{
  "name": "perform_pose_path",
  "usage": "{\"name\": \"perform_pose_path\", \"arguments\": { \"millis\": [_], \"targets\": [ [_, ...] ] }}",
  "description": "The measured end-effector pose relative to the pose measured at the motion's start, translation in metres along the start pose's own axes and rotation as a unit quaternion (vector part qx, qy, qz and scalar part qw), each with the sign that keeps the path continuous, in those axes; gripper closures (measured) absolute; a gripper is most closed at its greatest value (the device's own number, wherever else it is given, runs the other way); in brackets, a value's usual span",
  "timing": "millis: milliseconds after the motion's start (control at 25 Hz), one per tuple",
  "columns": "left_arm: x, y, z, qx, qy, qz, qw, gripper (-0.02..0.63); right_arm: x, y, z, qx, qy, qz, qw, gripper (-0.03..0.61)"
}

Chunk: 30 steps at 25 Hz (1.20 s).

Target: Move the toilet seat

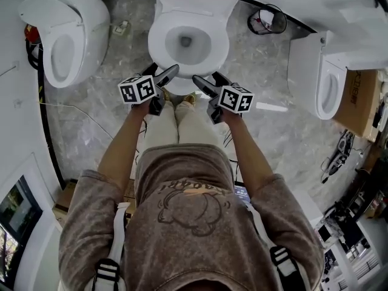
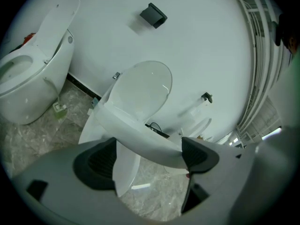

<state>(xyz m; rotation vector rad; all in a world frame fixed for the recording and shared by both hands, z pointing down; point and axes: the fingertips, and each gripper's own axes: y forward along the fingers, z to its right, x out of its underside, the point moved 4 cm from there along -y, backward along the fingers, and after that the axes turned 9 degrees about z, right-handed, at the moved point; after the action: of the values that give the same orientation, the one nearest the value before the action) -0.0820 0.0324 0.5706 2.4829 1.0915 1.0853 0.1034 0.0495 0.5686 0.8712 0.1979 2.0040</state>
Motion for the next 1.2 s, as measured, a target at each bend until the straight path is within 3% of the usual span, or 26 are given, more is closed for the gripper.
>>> {"name": "perform_pose_path", "arguments": {
  "millis": [480, 1200],
  "targets": [
    [-0.02, 0.001, 0.009, 0.008, -0.012, 0.026, 0.9996, 0.186, -0.017, 0.002, -0.008, -0.006, -0.005, 0.02, 1.0, 0.124],
    [-0.048, 0.008, 0.022, 0.049, -0.005, 0.004, 0.9988, 0.186, -0.051, 0.007, -0.015, 0.02, 0.018, 0.041, 0.999, 0.147]
  ]
}}
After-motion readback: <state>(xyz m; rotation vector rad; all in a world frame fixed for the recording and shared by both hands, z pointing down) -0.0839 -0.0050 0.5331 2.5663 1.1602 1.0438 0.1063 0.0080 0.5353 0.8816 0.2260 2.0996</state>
